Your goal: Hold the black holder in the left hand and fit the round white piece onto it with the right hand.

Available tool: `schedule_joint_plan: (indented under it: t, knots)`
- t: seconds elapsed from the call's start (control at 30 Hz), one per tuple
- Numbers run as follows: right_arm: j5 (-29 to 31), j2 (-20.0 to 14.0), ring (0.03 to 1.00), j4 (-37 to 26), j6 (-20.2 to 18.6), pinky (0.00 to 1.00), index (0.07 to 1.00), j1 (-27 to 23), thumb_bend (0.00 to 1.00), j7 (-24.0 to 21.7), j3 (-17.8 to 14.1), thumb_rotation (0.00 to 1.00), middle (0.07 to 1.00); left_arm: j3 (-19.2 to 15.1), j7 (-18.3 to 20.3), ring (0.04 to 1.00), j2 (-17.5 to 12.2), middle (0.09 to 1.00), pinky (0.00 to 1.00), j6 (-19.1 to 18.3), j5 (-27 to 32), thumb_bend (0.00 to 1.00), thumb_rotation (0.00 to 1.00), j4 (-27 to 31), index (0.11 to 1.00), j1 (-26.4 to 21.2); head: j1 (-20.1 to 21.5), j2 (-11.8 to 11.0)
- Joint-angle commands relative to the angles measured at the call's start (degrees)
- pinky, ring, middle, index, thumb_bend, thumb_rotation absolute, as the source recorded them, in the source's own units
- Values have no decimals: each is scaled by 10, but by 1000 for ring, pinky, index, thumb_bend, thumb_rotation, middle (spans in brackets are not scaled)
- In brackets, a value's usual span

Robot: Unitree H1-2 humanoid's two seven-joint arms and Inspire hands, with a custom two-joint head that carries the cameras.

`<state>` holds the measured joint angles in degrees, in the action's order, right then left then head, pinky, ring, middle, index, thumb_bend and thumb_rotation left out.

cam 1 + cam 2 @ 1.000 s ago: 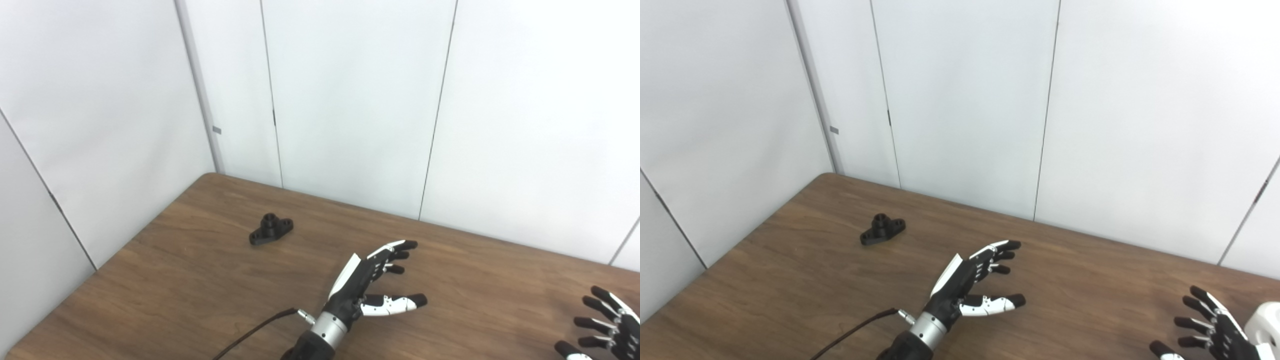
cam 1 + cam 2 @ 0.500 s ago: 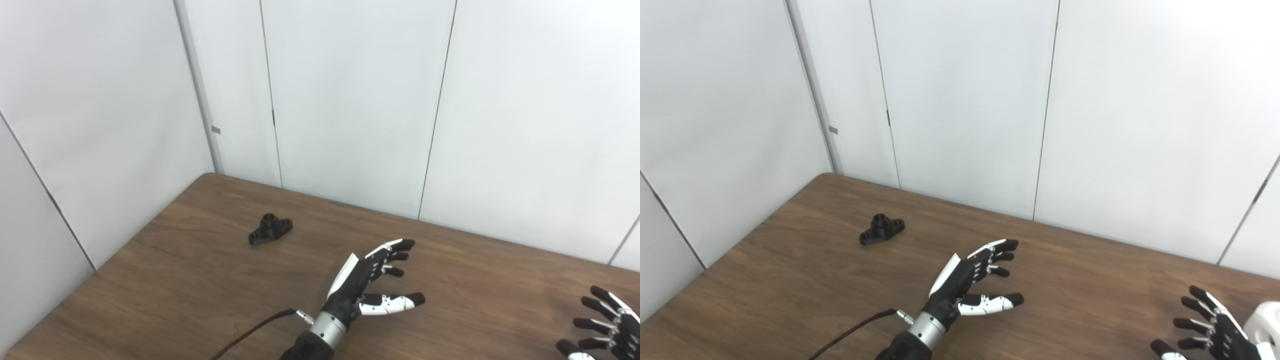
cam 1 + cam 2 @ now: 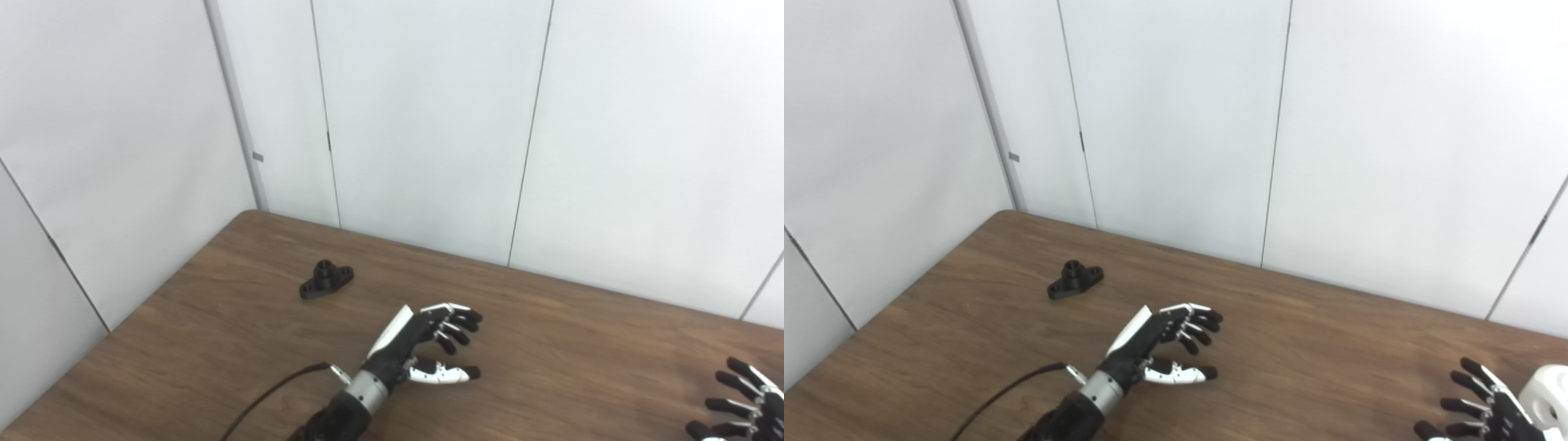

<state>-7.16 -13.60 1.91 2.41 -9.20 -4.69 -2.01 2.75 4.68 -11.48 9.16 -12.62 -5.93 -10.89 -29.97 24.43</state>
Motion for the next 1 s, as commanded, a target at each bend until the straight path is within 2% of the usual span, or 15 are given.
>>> schedule_joint_plan:
  t: [0.0, 0.13, 0.3, 0.43, 0.57, 0.67, 0.77, 0.83, 0.97]
  knots:
    - [1, -9, 699, -15, 12, 539, 874, -21, 549, 3, -4, 301, 833, -6, -12, 683, -8, 730, 565, -4, -11, 674, 0, 21, 719, -26, -1, 0]
    - [1, -10, 689, -12, 20, 529, 872, -25, 535, 3, -3, 273, 827, -15, -30, 710, -19, 738, 596, -26, -47, 678, 0, 22, 721, -37, -2, 2]
    - [0, -12, 682, -9, 21, 523, 871, -27, 537, 4, -4, 269, 825, -23, -38, 702, -35, 749, 584, -38, -73, 672, 0, 32, 736, -46, -4, 2]
    - [3, -15, 683, -7, 21, 524, 874, -29, 540, 1, -4, 288, 833, -28, -48, 708, -64, 738, 601, -42, -117, 683, 0, 51, 732, -53, -5, 2]
    - [0, -17, 688, -8, 22, 531, 876, -29, 541, 0, -3, 316, 834, -38, -59, 813, -92, 817, 734, -72, -169, 702, 2, 80, 752, -59, -5, 1]
    - [0, -18, 690, -9, 21, 539, 876, -29, 549, 2, -3, 331, 834, -50, -58, 865, -107, 867, 762, -95, -184, 711, 8, 97, 773, -64, -5, 1]
    - [0, -18, 688, -11, 20, 539, 875, -28, 551, 3, -3, 338, 832, -64, -52, 893, -125, 894, 757, -118, -192, 712, 30, 111, 788, -69, -5, 2]
    - [0, -19, 694, -11, 20, 542, 876, -28, 554, 3, -3, 352, 833, -73, -53, 901, -142, 902, 747, -125, -199, 713, 74, 113, 790, -73, -5, 2]
    - [1, -19, 697, -10, 20, 541, 876, -28, 552, 3, -4, 356, 835, -87, -65, 897, -166, 900, 737, -134, -213, 732, 90, 111, 780, -79, -5, 4]
